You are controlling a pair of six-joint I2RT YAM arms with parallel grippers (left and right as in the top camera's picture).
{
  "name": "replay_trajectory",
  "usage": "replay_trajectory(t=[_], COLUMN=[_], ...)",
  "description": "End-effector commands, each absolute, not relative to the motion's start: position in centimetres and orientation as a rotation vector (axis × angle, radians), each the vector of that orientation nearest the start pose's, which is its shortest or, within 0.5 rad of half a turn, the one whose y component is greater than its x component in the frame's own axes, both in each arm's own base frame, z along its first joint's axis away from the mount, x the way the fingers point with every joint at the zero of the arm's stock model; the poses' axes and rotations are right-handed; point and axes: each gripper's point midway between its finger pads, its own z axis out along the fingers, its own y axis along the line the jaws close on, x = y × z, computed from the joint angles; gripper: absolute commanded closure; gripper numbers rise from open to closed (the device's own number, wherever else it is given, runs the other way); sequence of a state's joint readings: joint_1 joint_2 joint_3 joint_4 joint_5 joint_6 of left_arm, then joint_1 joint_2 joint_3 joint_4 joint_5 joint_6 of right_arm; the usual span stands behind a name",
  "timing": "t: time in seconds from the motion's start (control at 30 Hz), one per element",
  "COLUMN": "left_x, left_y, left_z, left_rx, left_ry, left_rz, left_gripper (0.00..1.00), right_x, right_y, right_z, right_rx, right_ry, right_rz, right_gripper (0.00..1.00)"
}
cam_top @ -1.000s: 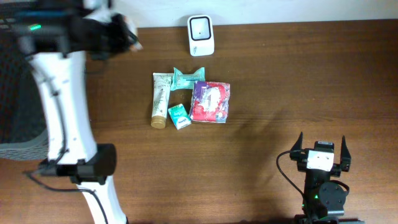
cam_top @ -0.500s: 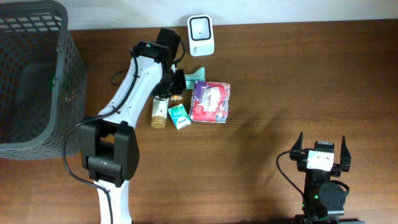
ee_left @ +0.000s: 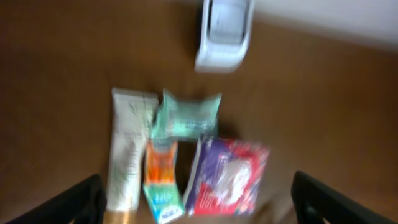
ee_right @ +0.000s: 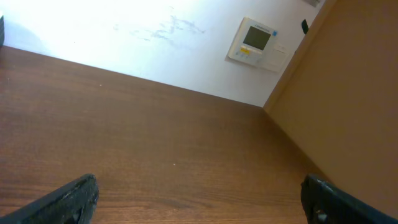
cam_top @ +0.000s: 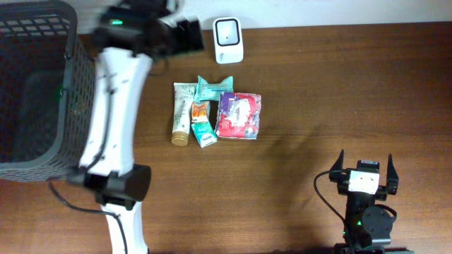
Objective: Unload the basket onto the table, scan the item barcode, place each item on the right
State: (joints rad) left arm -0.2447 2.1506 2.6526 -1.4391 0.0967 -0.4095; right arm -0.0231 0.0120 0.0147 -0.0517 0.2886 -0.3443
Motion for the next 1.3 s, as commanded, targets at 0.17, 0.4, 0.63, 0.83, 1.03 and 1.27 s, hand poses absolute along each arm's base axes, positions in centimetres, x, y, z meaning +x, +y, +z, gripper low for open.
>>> replay_trajectory(t=[0.17,0.4,0.63,0.83,1.03,1.27], left_x=[42.9,41.9,41.6,41.8,42.1,42.5], left_y=[0.2,6.8,8.2,8.4,9.1,10.2], left_z=[47.1,45.9,45.9,46.2,46.7,47.1], left_rx=[-0.387,-0.563,-0.597,-0.597,-0.608,-0.623], left_ry=[2.046,2.053,2.043,2.029,1.996,1.966], left_rz=[-0.305,-0.207,-0.187,-0.18,-0.147,-0.131], left_gripper=[0.01,0.01,0.01,0.01,0.01,0.01], right_x=[23.7,23.7,23.7,23.7,23.7,23.7], right_y=[-5.7,-5.7,-5.7,-5.7,-5.7,-5.7], right_z=[16.2,16.2,16.2,16.2,16.2,16.2], right_rx=[-0.026,-0.026,-0.026,-0.026,-0.026,-0.026], right_ry=[1.647,1.647,1.647,1.647,1.647,1.647], right_rz=[-0.528,-0.528,-0.528,-0.528,-0.528,-0.528], right_gripper=[0.01,0.01,0.01,0.01,0.01,0.01])
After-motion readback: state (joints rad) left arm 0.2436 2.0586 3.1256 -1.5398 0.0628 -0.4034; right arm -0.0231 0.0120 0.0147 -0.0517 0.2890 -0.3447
